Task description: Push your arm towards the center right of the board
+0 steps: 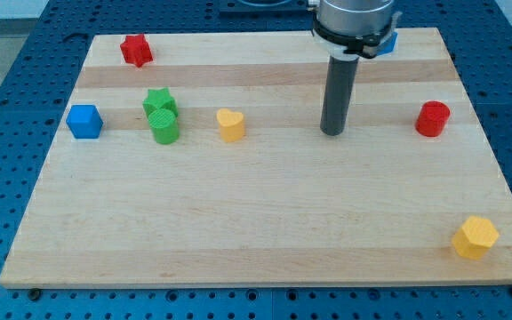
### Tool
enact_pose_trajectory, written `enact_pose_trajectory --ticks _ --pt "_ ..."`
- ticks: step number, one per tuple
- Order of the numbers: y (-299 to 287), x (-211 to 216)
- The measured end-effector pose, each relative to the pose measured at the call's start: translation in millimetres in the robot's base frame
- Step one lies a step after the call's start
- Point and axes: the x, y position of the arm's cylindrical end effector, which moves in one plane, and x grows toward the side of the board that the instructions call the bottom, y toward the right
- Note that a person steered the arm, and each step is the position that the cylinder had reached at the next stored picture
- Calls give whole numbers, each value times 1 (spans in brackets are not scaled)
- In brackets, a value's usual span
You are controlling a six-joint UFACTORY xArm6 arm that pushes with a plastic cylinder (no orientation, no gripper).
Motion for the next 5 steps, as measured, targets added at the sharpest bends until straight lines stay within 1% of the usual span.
enact_pose_trajectory --ticks 3,5 --pt "34 5" --pt "35 27"
